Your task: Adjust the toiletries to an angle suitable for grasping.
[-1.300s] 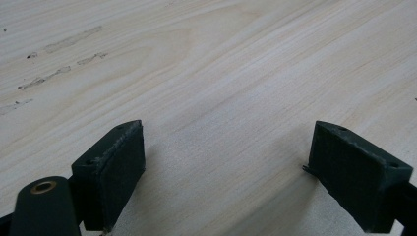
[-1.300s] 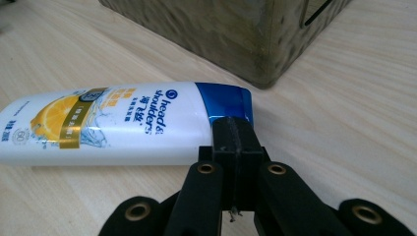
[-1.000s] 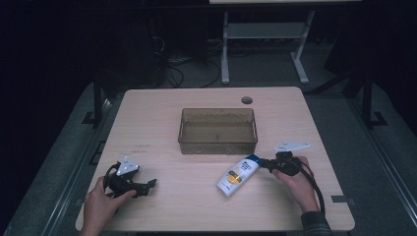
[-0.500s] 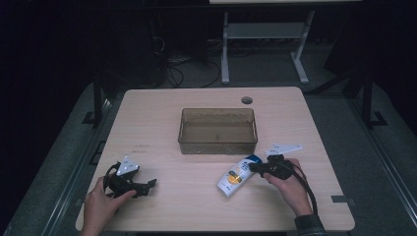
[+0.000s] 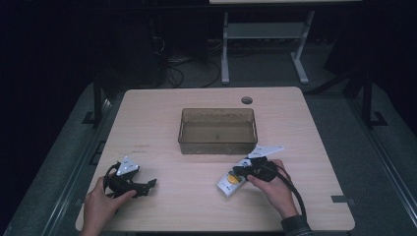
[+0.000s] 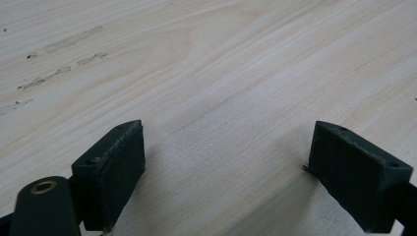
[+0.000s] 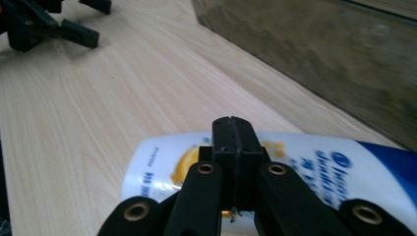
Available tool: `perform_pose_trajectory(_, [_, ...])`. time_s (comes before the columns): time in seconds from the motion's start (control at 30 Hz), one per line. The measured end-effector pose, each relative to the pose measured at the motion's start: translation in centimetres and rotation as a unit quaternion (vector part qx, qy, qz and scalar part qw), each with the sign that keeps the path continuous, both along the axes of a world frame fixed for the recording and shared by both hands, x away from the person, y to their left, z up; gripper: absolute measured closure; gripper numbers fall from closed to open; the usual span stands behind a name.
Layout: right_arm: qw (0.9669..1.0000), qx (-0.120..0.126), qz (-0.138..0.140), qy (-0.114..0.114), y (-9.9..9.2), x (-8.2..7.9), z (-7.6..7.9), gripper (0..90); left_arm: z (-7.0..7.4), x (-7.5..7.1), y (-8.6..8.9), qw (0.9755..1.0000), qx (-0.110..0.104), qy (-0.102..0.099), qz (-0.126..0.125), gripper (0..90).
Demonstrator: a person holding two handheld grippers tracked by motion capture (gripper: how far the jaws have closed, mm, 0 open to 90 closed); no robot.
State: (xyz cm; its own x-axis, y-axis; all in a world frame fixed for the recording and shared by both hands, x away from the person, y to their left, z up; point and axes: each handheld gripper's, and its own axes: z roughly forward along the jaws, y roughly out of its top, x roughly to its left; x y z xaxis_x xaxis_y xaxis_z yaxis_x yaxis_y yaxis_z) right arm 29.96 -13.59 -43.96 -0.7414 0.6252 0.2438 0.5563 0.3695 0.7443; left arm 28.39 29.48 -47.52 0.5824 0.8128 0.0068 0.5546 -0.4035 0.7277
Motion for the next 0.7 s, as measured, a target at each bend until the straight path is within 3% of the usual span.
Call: perform_pose_trajectory(0.7, [0.9986,-0.019,0.048,0.014,5.4,0.4,-1.3,90.0,0.0,0.0,0.0,1.0,0.001,0.0,0.0,12.8])
